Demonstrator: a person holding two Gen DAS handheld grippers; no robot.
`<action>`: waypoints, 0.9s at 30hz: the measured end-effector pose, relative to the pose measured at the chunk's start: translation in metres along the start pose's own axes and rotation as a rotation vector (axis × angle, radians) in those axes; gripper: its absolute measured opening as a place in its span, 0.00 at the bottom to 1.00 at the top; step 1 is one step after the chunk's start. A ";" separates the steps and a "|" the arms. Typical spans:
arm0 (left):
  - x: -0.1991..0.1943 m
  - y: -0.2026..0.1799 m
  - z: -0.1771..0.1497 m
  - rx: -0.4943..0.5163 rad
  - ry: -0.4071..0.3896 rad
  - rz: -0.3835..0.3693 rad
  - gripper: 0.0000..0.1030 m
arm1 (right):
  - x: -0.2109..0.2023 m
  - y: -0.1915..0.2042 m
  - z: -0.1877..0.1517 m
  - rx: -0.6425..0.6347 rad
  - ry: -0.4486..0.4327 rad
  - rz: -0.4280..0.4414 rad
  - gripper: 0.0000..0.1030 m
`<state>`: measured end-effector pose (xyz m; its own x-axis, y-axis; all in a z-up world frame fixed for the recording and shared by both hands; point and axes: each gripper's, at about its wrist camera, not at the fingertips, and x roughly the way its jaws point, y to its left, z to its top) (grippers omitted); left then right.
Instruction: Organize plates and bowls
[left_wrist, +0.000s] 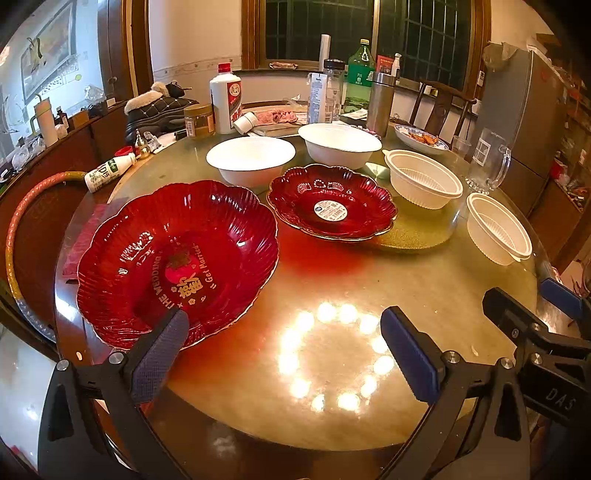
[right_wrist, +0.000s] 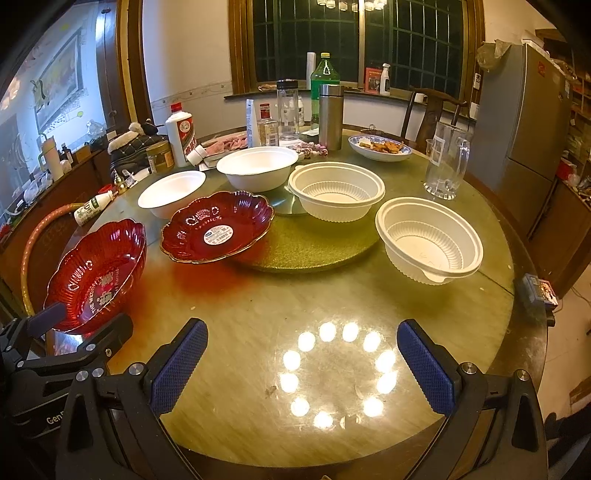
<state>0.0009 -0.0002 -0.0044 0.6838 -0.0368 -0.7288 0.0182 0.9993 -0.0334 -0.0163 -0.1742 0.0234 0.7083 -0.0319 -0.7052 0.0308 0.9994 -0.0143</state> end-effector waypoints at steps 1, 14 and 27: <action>0.000 0.000 0.000 0.000 0.000 0.000 1.00 | 0.000 0.000 0.000 0.000 0.000 0.000 1.00; -0.001 -0.001 0.000 0.002 -0.003 0.001 1.00 | -0.001 -0.001 0.001 0.005 -0.005 -0.001 1.00; -0.002 -0.001 0.000 0.003 -0.003 0.002 1.00 | -0.002 0.000 0.001 0.000 -0.006 -0.001 1.00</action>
<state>-0.0003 -0.0014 -0.0025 0.6858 -0.0352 -0.7269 0.0190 0.9994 -0.0305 -0.0169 -0.1743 0.0260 0.7128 -0.0334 -0.7006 0.0318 0.9994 -0.0152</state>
